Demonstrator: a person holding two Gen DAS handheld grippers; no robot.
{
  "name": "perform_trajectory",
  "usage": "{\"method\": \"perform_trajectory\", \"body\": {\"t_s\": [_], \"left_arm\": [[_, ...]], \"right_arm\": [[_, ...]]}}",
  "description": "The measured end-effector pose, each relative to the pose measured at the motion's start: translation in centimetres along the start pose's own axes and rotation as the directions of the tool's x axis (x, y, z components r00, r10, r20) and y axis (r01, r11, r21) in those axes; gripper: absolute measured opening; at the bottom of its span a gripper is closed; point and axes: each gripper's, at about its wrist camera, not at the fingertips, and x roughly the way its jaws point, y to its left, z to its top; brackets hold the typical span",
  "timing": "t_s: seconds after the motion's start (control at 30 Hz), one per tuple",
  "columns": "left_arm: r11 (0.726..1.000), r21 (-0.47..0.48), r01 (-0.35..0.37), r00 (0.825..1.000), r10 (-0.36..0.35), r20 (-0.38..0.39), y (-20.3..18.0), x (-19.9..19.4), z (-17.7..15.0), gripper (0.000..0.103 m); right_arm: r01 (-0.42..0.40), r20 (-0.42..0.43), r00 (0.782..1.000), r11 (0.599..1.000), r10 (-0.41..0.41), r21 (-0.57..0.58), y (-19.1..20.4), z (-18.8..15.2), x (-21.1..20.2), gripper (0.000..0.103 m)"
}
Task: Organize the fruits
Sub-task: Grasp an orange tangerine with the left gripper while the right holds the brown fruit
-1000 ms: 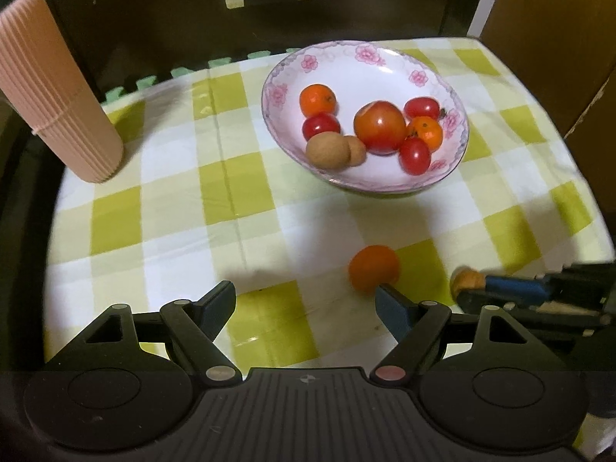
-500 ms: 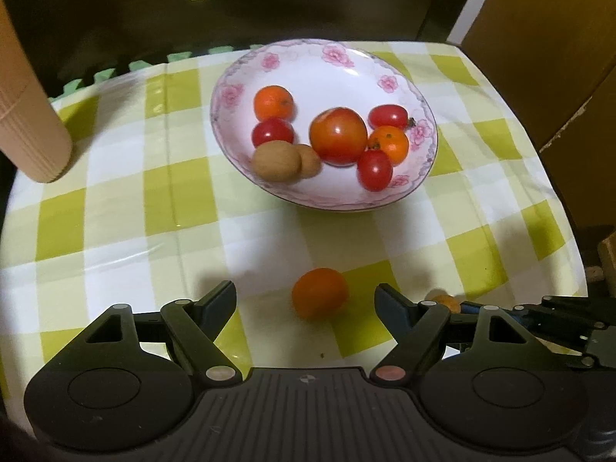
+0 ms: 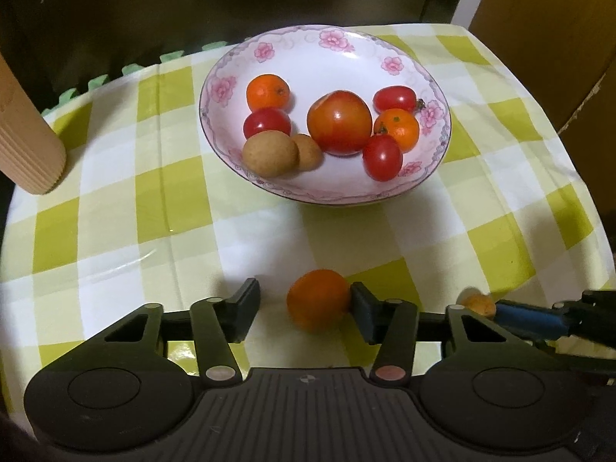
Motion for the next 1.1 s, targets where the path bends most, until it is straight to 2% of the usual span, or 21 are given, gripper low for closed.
{"method": "perform_trajectory", "body": {"t_s": [0.2, 0.47, 0.6, 0.67, 0.73, 0.77, 0.97, 1.03, 1.1], "left_arm": [[1.0, 0.015, 0.002, 1.0, -0.002, -0.019, 0.3, -0.6, -0.9, 0.042], [1.0, -0.004, 0.003, 0.999, -0.003, -0.038, 1.7, -2.2, -2.5, 0.04], [1.0, -0.025, 0.017, 0.999, -0.018, -0.034, 2.1, -2.8, -2.8, 0.042], [0.999, -0.028, 0.038, 0.999, -0.038, -0.006, 1.8, -3.2, -2.4, 0.051], [0.999, -0.026, 0.046, 0.999, -0.045, 0.025, 1.4, -3.4, -1.8, 0.071], [0.999, -0.023, 0.043, 0.998, -0.042, 0.037, 1.1, -3.4, -1.5, 0.073], [0.998, -0.054, 0.037, 0.999, -0.037, 0.006, 0.1, -0.9, 0.0, 0.073], [0.998, -0.056, 0.006, 1.0, -0.007, -0.012, 0.2, -0.1, -0.2, 0.067], [0.998, -0.064, -0.014, 1.0, 0.014, 0.002, 0.4, 0.0, -0.1, 0.062]], "right_arm": [[-0.003, -0.001, 1.0, 1.0, 0.003, -0.004, 0.1, -0.1, -0.1, 0.022], [-0.003, 0.001, 1.0, 1.0, 0.003, -0.026, 0.7, -0.6, -1.0, 0.022], [-0.005, -0.008, 1.0, 1.0, 0.005, -0.022, 0.6, -1.0, -1.2, 0.022], [0.0, -0.009, 1.0, 1.0, 0.0, -0.022, 0.6, -1.1, -1.2, 0.022], [0.002, -0.011, 1.0, 1.0, -0.002, -0.018, 0.5, -1.2, -1.3, 0.022], [0.001, -0.009, 1.0, 1.0, -0.002, -0.015, 0.4, -1.1, -1.3, 0.022], [0.005, -0.013, 1.0, 1.0, -0.005, 0.004, -0.1, -1.1, -1.0, 0.022], [0.005, -0.014, 1.0, 1.0, -0.005, 0.008, -0.2, -1.0, -0.9, 0.022], [0.003, -0.015, 1.0, 1.0, -0.003, 0.011, -0.3, -1.0, -0.8, 0.022]]}}
